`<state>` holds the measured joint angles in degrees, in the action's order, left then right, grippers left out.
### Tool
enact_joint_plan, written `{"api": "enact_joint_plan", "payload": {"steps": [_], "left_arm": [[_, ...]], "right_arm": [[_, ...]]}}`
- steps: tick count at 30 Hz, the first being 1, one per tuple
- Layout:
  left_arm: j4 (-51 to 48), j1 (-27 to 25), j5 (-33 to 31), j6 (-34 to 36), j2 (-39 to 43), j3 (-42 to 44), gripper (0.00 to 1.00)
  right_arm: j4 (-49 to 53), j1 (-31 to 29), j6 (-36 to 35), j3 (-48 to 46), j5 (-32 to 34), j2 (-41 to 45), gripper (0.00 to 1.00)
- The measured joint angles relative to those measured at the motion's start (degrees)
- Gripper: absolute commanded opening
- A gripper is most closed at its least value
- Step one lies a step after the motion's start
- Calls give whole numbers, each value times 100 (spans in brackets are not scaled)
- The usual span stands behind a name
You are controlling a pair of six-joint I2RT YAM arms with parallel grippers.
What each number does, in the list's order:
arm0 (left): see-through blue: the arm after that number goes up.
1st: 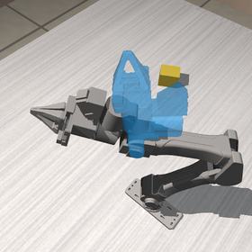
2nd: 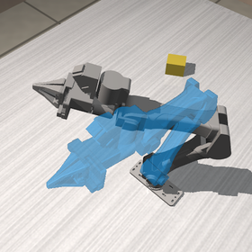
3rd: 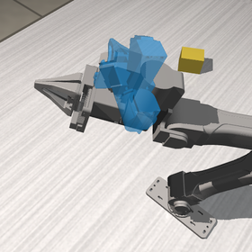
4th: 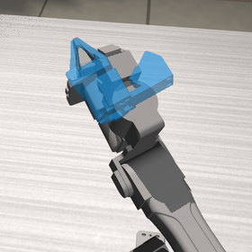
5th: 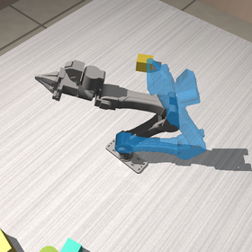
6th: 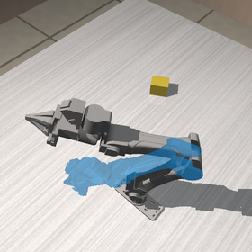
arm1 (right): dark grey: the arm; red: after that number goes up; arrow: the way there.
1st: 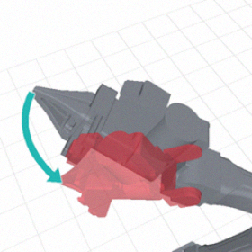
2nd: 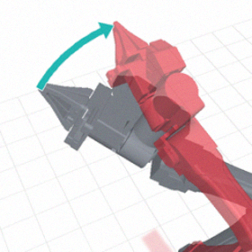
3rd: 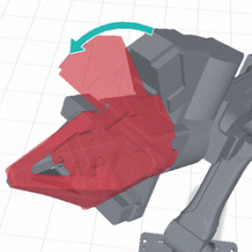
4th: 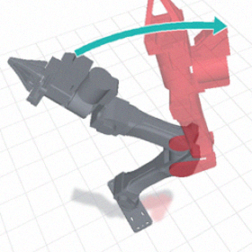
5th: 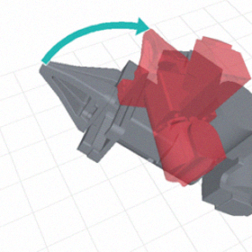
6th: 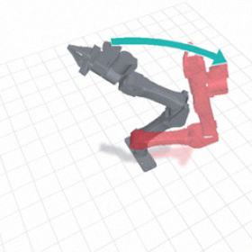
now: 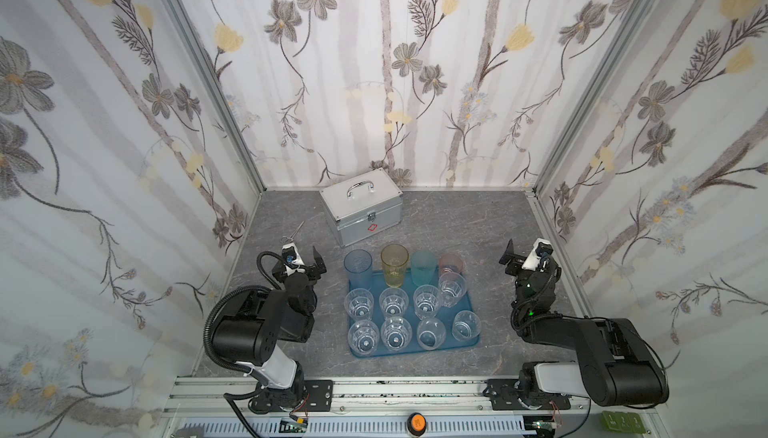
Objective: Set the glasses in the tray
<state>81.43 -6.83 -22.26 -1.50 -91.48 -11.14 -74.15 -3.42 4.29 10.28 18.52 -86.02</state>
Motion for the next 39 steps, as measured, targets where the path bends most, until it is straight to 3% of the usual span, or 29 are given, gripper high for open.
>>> {"api": "enact_joint_plan", "payload": {"steps": [39], "left_arm": [[-26,188,678,-140,17,-9,100]], "right_arm": [[-61,0,15,0,-13,0,100]]}}
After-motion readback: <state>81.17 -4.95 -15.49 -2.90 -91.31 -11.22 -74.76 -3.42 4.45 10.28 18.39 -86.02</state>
